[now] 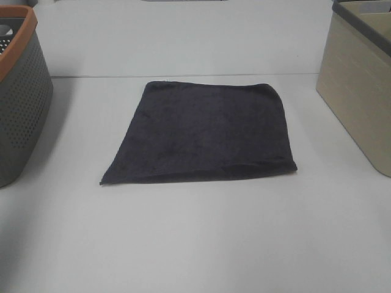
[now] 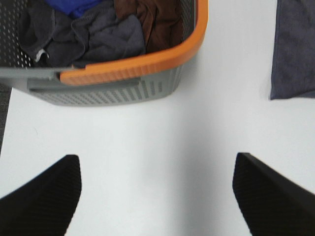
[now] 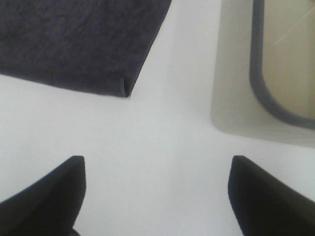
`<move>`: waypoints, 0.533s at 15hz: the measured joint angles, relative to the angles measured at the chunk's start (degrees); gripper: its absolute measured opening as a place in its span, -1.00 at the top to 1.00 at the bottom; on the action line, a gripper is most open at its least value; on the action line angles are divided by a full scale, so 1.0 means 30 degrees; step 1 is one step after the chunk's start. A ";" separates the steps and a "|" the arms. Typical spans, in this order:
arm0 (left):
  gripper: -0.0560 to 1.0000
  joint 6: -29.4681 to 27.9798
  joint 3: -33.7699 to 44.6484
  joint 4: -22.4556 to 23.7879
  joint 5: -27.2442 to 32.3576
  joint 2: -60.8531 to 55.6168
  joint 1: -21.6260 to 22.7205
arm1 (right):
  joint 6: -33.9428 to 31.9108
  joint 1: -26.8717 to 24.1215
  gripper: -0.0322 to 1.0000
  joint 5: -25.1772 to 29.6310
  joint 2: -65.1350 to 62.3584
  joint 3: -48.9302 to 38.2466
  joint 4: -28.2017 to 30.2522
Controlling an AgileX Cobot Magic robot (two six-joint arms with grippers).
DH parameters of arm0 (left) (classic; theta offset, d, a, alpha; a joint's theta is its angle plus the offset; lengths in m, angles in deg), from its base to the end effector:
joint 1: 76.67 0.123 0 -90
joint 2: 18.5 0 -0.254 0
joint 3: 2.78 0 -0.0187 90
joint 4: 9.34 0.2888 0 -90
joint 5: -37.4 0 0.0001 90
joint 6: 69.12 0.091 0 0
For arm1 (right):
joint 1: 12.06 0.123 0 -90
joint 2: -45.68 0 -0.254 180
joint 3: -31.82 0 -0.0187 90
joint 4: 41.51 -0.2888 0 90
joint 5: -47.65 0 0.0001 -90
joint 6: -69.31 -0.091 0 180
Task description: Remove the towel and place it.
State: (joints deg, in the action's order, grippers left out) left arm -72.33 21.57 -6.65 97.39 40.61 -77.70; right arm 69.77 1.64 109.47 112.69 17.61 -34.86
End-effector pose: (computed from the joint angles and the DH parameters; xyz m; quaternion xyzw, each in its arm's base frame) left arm 0.2085 0.0000 0.3194 -0.0133 0.9492 0.0114 0.3141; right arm 0.2333 0.0473 0.3471 -0.1264 0.9384 -0.0203 0.3209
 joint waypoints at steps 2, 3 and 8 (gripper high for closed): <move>-0.59 -0.0038 0.2865 -0.0019 -0.0038 -0.2979 0.0000 | -0.0153 0.0000 -0.57 -0.0649 -0.1814 -0.2903 -0.0306; -0.59 -0.0095 0.4679 -0.0038 0.0153 -0.5997 0.0000 | -0.0153 0.0000 -0.57 -0.1375 -0.4030 -0.5443 -0.0745; -0.59 -0.0153 0.6341 -0.0229 0.0802 -1.1402 0.0000 | -0.0153 0.0000 -0.57 -0.1662 -0.8766 -0.9167 -0.2215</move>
State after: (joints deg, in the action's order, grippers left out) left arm -72.79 40.59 -7.34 99.79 6.41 -77.70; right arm 69.31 1.64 104.48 86.39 -9.89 -41.51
